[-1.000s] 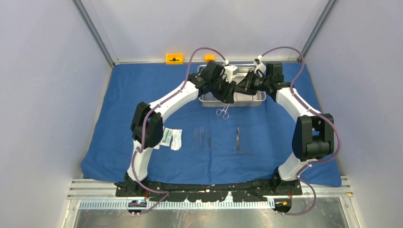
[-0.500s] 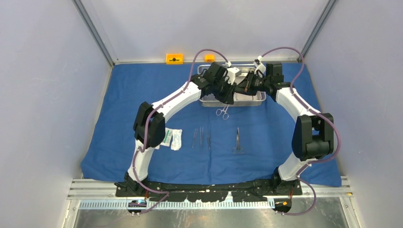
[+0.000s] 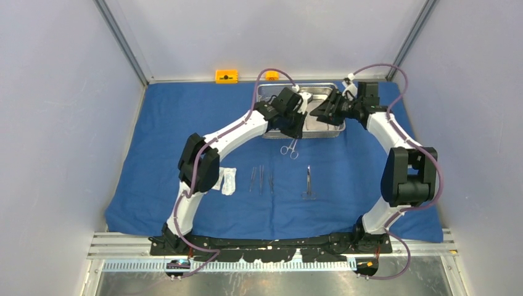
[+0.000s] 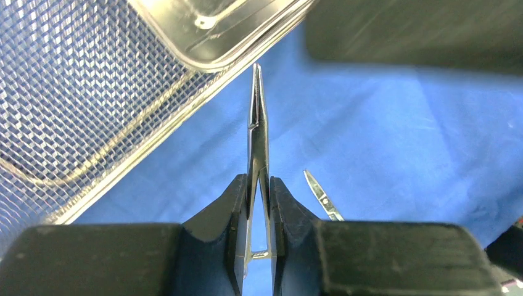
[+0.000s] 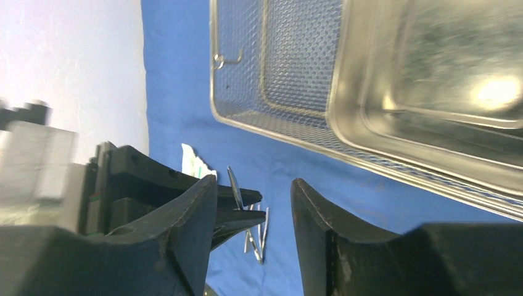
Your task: Open and lay out the surgical kit
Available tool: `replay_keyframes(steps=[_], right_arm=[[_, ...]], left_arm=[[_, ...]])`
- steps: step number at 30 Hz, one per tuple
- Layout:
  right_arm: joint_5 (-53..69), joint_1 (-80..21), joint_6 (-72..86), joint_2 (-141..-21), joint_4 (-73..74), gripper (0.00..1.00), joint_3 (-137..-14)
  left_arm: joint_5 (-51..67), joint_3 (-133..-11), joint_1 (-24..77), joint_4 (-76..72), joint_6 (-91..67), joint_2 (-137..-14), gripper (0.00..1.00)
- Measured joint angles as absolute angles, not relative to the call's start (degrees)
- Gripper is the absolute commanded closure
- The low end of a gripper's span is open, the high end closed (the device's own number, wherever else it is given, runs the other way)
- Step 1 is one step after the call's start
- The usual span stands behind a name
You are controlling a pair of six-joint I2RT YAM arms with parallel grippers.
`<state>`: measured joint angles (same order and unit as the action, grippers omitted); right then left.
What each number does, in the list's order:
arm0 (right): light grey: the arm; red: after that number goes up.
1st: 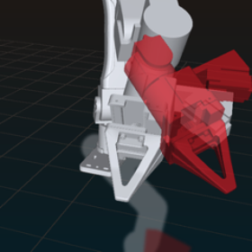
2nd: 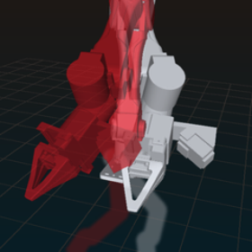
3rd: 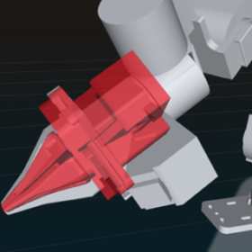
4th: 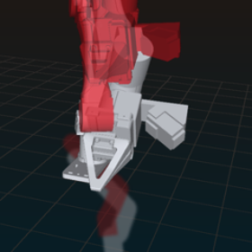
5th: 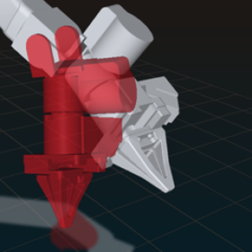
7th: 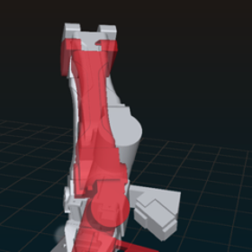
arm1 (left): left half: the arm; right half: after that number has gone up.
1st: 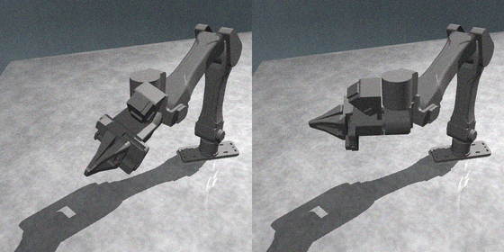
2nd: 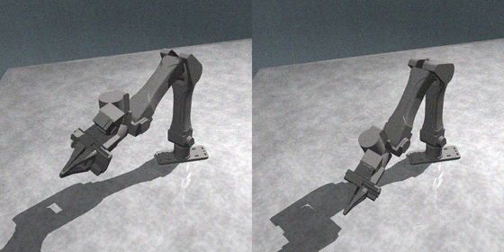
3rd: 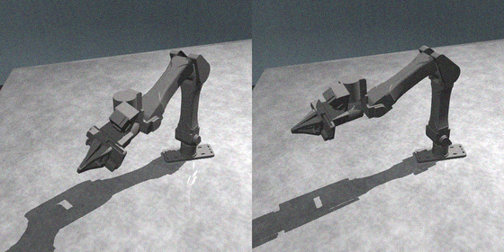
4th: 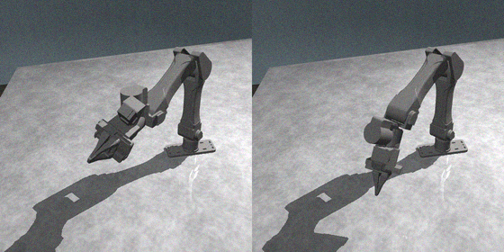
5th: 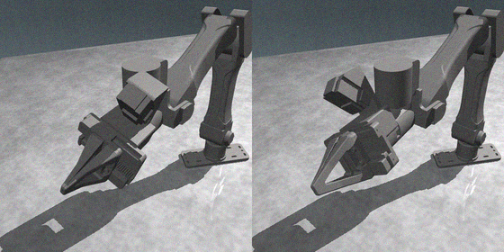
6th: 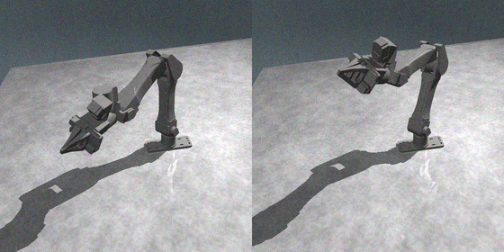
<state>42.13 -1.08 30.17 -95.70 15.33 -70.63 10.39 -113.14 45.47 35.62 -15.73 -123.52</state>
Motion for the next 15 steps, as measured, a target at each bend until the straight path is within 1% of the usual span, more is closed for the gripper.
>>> replay_keyframes(steps=[4,9,11,15], right_arm=[[42.06,4.16,29.52,-94.74,16.29,0.43,-70.67],[41.41,10.46,27.57,-90.24,17.85,0.42,-70.13],[41.23,12.45,26.87,-87.96,17.96,0.42,-69.60],[41.01,16.21,25.56,-83.05,18.17,0.42,-67.37]], left_arm=[[5.80,-109.91,47.07,35.57,-20.25,-123.52,1.00],[1.13,-108.33,52.07,37.26,-27.05,-123.55,1.00],[0.19,-109.23,54.11,38.48,-30.26,-123.98,1.00],[-0.93,-114.98,57.60,41.06,-36.34,-127.83,1.00]])
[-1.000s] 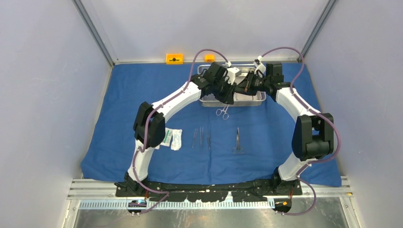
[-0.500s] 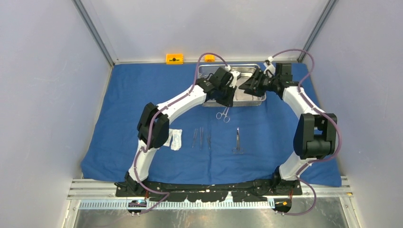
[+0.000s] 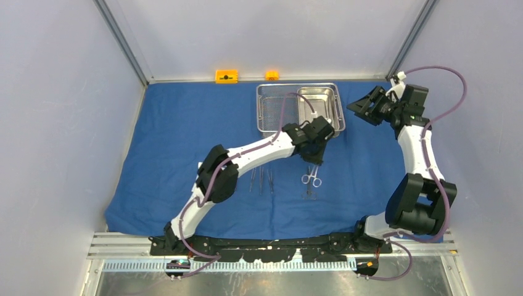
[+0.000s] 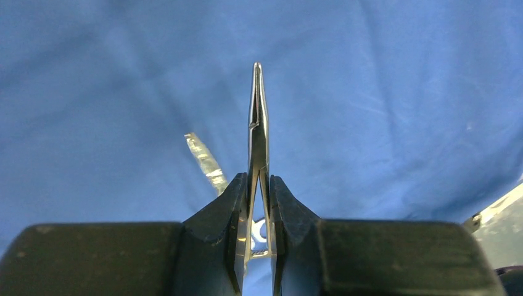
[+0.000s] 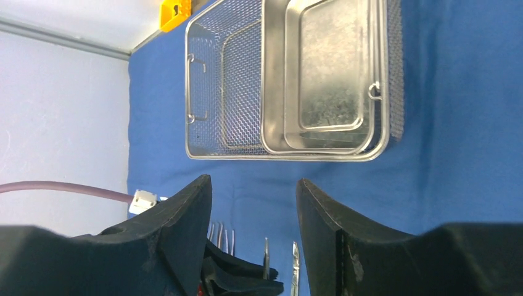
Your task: Open and lay out the surgical kit
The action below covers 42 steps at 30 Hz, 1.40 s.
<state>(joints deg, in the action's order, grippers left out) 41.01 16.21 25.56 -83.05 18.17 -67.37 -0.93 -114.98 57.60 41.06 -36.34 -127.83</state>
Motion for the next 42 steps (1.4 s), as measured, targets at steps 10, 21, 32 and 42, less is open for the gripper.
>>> replay_keyframes(steps=[10,21,32,42], right_arm=[[41.08,23.44,23.18,-76.44,20.51,0.42,-60.86],[42.13,26.50,22.55,-73.01,21.52,0.42,-58.67],[42.78,26.85,22.48,-73.01,21.69,0.43,-57.93],[43.38,26.85,22.35,-73.03,21.65,0.43,-57.36]], left_arm=[[-2.04,-128.11,61.87,46.52,-49.30,-137.88,1.00],[-3.44,-133.19,62.52,48.71,-56.40,-142.93,1.00],[-2.83,-134.02,62.59,48.66,-59.61,-145.14,1.00],[-1.65,-133.67,62.85,48.71,-61.60,-145.95,1.00]])
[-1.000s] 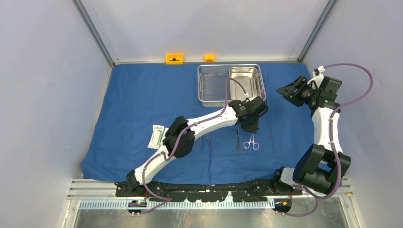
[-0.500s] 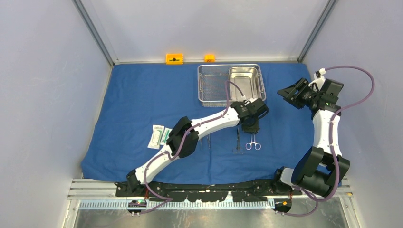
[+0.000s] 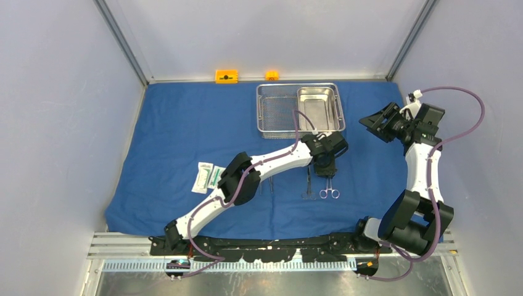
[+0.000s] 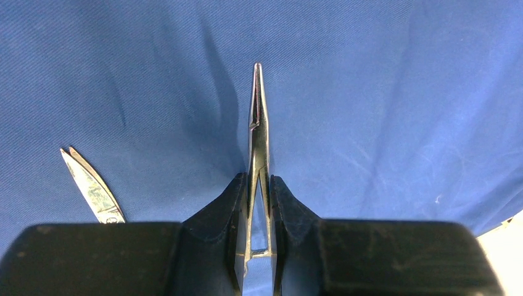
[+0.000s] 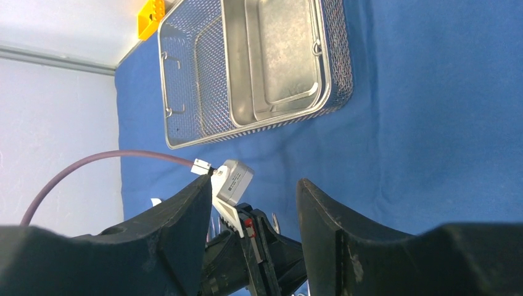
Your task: Open and lay out the surgical kit
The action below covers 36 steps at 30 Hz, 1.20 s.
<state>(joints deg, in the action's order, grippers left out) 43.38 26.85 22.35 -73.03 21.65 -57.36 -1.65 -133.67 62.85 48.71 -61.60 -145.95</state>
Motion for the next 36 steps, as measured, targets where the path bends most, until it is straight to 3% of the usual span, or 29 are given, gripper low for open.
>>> replay_keyframes(steps=[9,15,20,36], right_arm=[[43.62,26.85,22.33,-73.03,21.63,0.43,-57.19],[43.62,26.85,22.33,-73.03,21.61,0.43,-57.17],[43.62,26.85,22.31,-73.03,21.56,0.43,-57.01],[43.79,26.85,22.31,-73.28,21.52,0.43,-56.77]], left_arm=[[-1.48,-132.86,62.94,48.62,-62.65,-145.95,1.00],[-1.48,-132.86,62.94,48.62,-62.65,-145.95,0.95],[-1.48,-132.86,62.94,48.62,-62.72,-145.95,0.85],[-1.76,-132.66,63.00,48.56,-62.87,-145.93,0.80]])
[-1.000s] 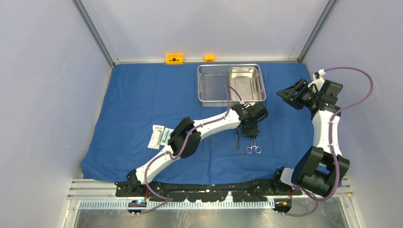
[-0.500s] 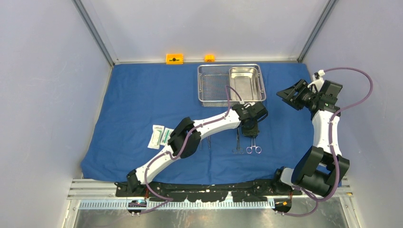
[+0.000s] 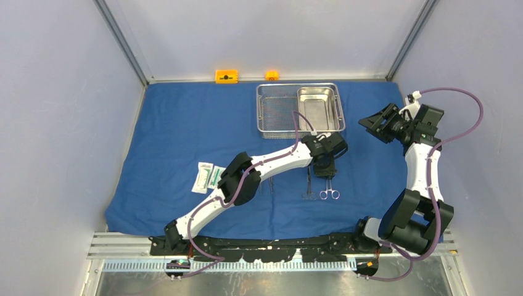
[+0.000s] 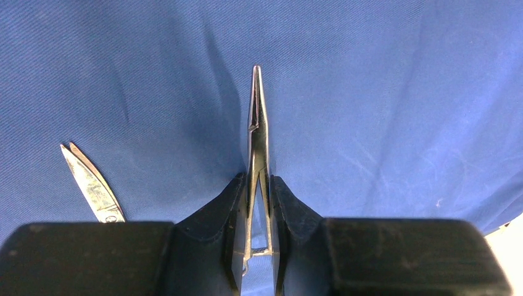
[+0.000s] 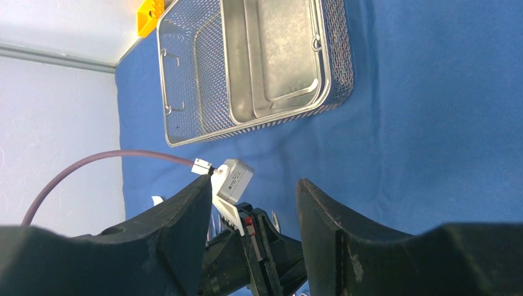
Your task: Open and lay out the surgical kit
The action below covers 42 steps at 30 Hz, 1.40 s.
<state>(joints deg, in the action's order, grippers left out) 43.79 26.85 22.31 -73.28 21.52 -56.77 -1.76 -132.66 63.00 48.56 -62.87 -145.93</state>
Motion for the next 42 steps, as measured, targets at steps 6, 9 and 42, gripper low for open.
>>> replay_keyframes(steps=[6,9,42], right_arm=[[43.90,26.85,22.31,-73.52,21.54,0.43,-56.77],[44.05,26.85,22.31,-73.54,21.52,0.43,-56.77],[25.87,7.03,13.47,-90.00,22.76,0.37,-76.99]], left_arm=[[-2.00,-132.66,63.07,48.56,-63.02,-145.93,0.75],[-2.07,-132.66,63.11,48.49,-63.16,-145.91,0.73],[-18.48,-125.78,61.73,44.51,-32.10,-127.15,0.26]])
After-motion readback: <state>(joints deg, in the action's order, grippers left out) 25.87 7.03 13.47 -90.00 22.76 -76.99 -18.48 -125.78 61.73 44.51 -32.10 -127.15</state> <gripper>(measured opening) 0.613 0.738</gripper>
